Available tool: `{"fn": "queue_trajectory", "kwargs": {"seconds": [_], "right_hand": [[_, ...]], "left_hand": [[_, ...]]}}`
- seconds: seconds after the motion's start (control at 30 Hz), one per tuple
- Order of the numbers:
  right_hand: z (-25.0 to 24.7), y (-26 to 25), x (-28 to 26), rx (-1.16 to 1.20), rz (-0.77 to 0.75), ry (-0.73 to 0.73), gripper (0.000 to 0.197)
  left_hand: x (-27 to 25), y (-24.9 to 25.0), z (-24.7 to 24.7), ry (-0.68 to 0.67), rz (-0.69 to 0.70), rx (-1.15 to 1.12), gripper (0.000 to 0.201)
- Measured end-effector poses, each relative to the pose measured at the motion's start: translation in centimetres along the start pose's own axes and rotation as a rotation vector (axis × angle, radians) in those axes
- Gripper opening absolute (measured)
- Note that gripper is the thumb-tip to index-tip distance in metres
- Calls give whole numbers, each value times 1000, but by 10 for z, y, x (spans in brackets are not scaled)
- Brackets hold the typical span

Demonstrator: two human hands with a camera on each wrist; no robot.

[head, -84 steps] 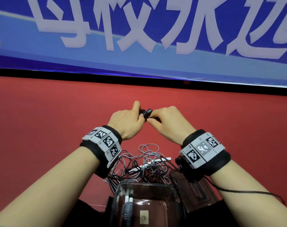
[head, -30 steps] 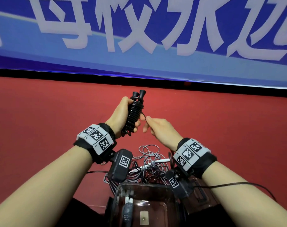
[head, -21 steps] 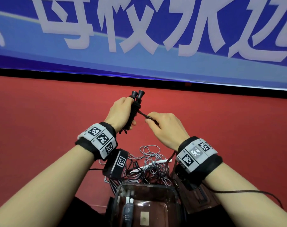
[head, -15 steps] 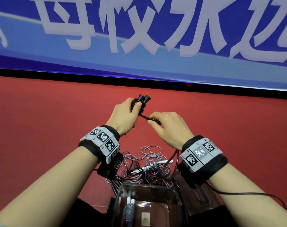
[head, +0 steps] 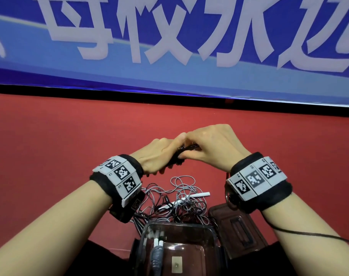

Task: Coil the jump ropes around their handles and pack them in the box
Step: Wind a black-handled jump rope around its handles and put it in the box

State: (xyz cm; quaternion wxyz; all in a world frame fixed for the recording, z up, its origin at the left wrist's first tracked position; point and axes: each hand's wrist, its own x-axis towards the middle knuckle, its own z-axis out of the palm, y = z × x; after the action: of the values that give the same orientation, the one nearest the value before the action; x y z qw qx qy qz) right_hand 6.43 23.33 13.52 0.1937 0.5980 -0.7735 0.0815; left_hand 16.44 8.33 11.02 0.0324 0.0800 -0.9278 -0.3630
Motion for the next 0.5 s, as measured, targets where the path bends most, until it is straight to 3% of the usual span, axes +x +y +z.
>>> {"fn": "queue_trajectory", "kwargs": {"seconds": [0.07, 0.17, 0.3, 0.5], "right_hand": [[-2, 4, -1, 35, 5, 49, 40], [-4, 7, -3, 74, 9, 53, 47], [-5, 1, -3, 74, 37, -62, 55], [7, 16, -6, 452, 250, -158, 52]], "left_hand": [[-1, -1, 1, -66, 27, 15, 82], [-3, 0, 9, -128, 52, 112, 56], [-3, 0, 21, -178, 144, 254, 33], [-9, 9, 22, -197, 127, 73, 21]]}}
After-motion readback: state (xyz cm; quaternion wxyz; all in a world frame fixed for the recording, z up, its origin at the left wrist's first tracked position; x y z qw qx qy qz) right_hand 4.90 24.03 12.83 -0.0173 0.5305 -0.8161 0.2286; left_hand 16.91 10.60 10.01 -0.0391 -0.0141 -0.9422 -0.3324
